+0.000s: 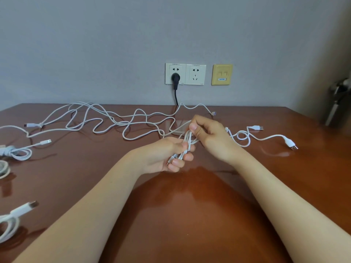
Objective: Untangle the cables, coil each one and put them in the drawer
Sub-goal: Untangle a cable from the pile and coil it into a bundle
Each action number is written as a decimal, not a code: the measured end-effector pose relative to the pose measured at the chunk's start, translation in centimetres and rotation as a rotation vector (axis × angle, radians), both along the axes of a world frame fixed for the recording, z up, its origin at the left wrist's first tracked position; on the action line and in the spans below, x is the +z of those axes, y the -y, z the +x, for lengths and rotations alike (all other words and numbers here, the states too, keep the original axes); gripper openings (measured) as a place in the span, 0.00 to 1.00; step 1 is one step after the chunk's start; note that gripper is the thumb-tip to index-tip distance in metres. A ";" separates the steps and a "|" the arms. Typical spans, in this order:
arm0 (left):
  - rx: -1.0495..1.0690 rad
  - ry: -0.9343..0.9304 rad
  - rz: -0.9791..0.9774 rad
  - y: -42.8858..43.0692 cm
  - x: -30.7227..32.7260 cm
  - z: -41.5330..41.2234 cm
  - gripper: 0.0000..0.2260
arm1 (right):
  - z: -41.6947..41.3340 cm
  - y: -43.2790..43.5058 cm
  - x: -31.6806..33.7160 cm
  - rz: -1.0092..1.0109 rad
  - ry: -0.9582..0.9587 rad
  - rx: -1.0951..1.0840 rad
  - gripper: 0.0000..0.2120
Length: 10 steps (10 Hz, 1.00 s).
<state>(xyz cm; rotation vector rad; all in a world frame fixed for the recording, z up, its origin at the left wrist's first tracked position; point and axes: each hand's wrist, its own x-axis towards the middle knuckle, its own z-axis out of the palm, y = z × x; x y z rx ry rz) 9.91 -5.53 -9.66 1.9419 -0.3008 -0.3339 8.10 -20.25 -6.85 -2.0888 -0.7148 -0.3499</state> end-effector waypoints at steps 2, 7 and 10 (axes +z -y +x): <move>-0.084 0.073 -0.001 -0.2 0.6 -1.3 0.03 | 0.3 -0.9 -1.0 0.255 -0.063 -0.001 0.16; -0.068 0.191 0.024 1.0 2.2 -4.1 0.14 | 1.2 -0.1 -0.1 0.294 -0.327 -0.197 0.17; -0.043 0.138 -0.136 0.2 3.3 -4.3 0.15 | 0.6 0.5 -0.3 0.306 -0.815 0.137 0.18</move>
